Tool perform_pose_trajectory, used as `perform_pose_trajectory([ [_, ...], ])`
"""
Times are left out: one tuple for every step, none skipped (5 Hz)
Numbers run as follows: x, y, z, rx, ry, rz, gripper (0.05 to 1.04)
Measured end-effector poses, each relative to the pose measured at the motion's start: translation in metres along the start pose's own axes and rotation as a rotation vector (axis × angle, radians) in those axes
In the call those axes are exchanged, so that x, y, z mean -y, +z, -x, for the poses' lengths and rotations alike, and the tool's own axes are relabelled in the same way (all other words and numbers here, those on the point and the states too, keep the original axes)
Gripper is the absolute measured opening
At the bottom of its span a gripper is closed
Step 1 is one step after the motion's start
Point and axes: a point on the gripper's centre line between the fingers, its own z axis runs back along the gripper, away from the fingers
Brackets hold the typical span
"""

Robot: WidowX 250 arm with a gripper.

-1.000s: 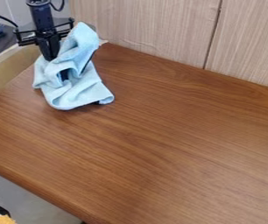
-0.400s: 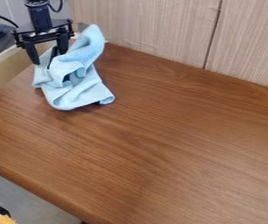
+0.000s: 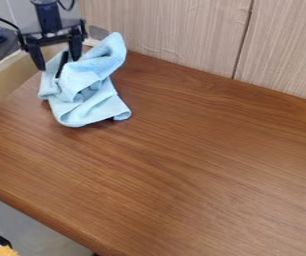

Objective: Move cloth to the top left

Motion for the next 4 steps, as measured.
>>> perform_pose_trajectory([
  [0.004,0.014,0.003,0.028,-0.015,0.007,1.0],
  [0.005,0.044,0.004,0.092,-0.033,0.024,1.0],
  [0.002,0.056,0.017,0.102,-0.055,0.04,1.0],
  [0.003,0.058,0.017,0.107,-0.053,0.043,1.0],
])
